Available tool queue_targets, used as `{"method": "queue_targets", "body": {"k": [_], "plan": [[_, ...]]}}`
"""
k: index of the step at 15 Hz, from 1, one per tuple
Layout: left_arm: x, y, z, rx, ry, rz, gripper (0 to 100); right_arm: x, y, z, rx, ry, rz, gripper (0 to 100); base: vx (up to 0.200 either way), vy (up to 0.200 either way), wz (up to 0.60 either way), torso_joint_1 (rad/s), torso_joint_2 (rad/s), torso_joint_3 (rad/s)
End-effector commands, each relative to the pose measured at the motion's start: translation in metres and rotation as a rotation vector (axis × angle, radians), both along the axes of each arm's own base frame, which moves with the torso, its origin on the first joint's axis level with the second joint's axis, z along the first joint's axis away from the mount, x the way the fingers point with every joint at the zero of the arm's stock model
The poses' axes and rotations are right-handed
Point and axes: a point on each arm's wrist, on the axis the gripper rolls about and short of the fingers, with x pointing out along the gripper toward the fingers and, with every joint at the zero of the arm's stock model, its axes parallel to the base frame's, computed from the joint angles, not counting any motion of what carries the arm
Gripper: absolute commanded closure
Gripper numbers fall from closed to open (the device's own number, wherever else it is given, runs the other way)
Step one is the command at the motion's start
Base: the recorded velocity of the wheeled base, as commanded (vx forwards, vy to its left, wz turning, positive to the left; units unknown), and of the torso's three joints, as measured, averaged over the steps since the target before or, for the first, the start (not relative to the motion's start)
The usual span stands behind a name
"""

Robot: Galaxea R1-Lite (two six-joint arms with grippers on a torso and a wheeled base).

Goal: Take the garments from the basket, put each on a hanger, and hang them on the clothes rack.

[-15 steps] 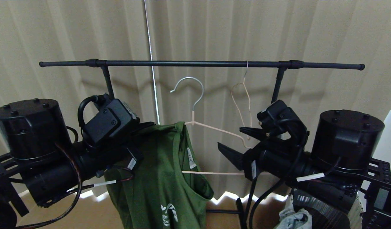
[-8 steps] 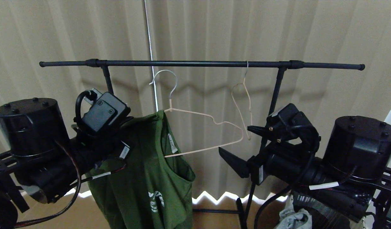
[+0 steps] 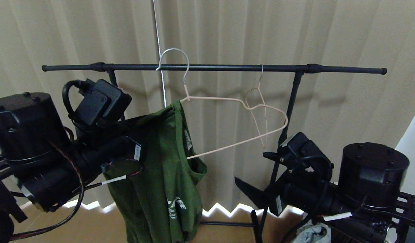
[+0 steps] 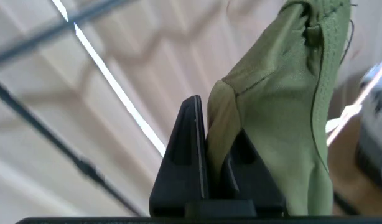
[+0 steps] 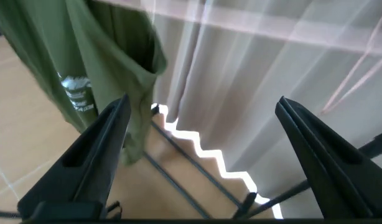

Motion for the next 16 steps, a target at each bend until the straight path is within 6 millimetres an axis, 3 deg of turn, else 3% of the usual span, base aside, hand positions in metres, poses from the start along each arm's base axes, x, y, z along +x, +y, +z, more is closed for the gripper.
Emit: {"method": "queue_targets", "body": {"k": [1, 4, 10, 14, 16], "plan": [[-0.008, -0.001, 0.015, -0.032, -0.051, -0.029, 100, 0.004, 0.005, -0.008, -0.017, 0.017, 0.002, 0, 0.000, 0.000, 0.00, 0.000, 0.00, 0.000], [-0.015, -0.012, 0.026, -0.059, -0.089, -0.084, 100, 0.020, 0.019, -0.018, -0.001, -0.016, 0.000, 0, 0.000, 0.000, 0.00, 0.000, 0.00, 0.000], [-0.022, -0.017, 0.027, -0.067, -0.098, -0.116, 100, 0.037, 0.034, -0.017, 0.024, -0.040, -0.003, 0, 0.000, 0.000, 0.00, 0.000, 0.00, 0.000], [-0.023, -0.019, 0.029, -0.072, -0.105, -0.122, 100, 0.038, 0.035, -0.028, 0.000, -0.013, -0.010, 0, 0.000, 0.000, 0.00, 0.000, 0.00, 0.000], [-0.016, -0.008, 0.027, -0.064, -0.102, -0.065, 100, 0.034, 0.018, -0.034, -0.030, 0.015, -0.046, 0, 0.000, 0.000, 0.00, 0.000, 0.00, 0.000]]}}
